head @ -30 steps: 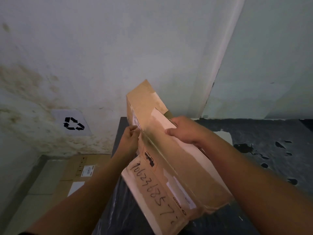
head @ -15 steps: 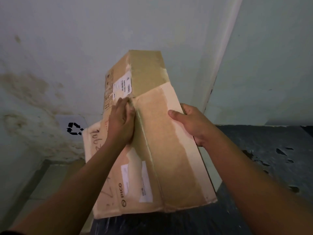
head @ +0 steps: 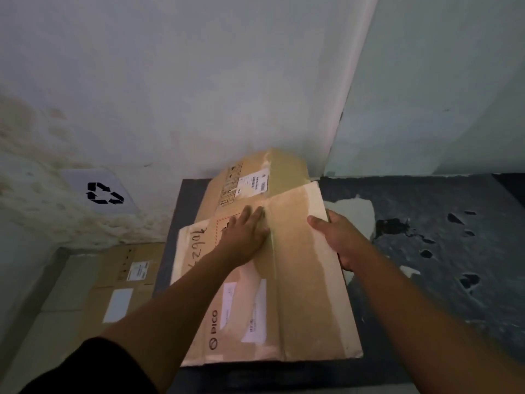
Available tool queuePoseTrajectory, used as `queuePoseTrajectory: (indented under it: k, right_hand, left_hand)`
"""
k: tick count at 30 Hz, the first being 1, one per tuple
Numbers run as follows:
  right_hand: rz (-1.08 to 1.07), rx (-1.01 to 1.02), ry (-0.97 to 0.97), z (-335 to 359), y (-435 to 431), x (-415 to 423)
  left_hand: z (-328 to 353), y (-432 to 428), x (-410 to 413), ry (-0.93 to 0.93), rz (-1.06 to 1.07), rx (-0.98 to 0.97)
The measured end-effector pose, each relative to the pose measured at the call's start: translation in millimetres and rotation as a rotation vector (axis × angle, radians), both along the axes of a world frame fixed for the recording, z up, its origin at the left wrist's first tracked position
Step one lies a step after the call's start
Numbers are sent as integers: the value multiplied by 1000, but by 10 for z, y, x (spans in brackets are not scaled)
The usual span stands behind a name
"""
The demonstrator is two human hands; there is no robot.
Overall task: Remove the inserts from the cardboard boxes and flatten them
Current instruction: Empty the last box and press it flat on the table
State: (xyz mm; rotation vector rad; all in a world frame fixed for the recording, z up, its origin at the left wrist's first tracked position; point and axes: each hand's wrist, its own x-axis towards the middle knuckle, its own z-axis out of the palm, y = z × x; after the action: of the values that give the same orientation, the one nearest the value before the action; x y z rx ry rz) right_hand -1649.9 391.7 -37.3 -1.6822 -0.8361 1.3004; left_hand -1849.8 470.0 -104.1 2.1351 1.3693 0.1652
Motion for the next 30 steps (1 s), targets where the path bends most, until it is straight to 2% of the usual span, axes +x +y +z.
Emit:
queuePoseTrajectory:
  k: [4,10,14,20,22,24,26,30]
  right_hand:
    - [52,-27,-182,-209,-54,185]
    - [52,-126,-381,-731,-116,305]
    - [56,-274,-519,-1149,-188,408]
    - [143,-443,-855,-1542,-240,229]
    - [257,-502,-871,-1682,-289,162]
    - [349,-546,-876,-1795,-341,135]
    - [372,-557,-894,-1831,-355,144]
    - [351,-570,-873,-1787,-321,185]
  left_hand:
    - [-360,-30,184,161,-133,-60]
    - [-760,-202,334,307,-86,-262]
    - [-1022,-336,398,407,-86,-330]
    - [-1221,-414,412,464,-80,-263]
    - [-1232,-445,342,435,-56,-206]
    - [-1252,-505,186,405,10,-122]
    - [-1267,-583,-59,393,165,-90]
    - [-1255,-699,-508,369,543,-210]
